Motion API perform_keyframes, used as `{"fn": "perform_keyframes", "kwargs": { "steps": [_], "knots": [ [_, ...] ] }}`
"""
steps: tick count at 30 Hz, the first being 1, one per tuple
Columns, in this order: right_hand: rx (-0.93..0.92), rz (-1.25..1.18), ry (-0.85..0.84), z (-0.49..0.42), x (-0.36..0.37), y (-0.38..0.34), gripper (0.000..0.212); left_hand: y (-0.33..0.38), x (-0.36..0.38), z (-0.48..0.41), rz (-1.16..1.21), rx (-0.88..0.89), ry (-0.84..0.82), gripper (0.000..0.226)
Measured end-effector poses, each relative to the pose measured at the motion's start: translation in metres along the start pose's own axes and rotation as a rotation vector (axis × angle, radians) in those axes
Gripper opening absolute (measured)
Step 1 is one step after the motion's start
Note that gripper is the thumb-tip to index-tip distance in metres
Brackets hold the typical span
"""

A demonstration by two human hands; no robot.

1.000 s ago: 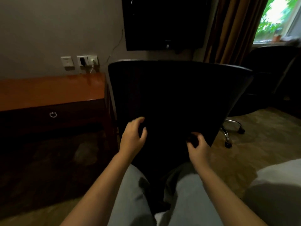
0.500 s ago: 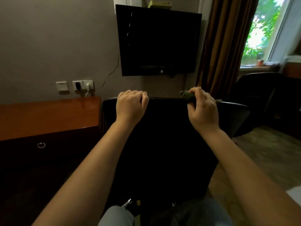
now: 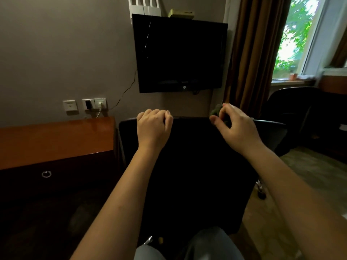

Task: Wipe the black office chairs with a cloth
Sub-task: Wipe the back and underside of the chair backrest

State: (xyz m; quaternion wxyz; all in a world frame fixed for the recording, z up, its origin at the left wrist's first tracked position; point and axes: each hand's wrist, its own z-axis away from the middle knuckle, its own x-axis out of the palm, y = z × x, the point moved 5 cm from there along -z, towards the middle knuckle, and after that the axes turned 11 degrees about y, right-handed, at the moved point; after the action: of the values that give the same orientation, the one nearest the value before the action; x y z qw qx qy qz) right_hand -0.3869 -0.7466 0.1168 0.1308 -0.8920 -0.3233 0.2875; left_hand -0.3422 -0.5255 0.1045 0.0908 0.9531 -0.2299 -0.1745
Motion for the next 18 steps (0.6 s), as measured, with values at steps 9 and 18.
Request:
{"fn": "perform_keyframes", "kwargs": {
  "steps": [9, 18],
  "knots": [
    [-0.22, 0.29, 0.052, -0.005, 0.056, -0.048, 0.041, -0.007, -0.003, 0.001, -0.034, -0.055, -0.024, 0.055],
    [-0.265, 0.234, 0.3, -0.014, 0.102, -0.084, 0.038, -0.014, -0.007, 0.003, -0.065, -0.016, -0.05, 0.057]
  ]
}}
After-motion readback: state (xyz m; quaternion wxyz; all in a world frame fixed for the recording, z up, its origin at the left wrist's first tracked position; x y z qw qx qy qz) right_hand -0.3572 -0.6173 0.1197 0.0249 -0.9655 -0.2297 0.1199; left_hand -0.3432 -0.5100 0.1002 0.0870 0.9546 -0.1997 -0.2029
